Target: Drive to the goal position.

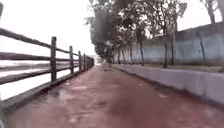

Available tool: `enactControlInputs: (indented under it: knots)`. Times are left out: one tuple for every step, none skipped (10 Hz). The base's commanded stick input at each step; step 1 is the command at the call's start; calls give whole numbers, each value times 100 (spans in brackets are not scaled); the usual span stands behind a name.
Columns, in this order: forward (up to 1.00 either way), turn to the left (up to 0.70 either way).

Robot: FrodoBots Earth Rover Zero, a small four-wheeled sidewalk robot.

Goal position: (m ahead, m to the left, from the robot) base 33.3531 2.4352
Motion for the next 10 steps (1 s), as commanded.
enactControlInputs:
  knots:
    - [100, 0]
    - [100, 0]
    - [100, 0]
    - [100, 0]
    - [100, 0]
    - [100, 0]
    - [100, 2]
    - [100, 17]
    - [100, 23]
    - [100, 29]
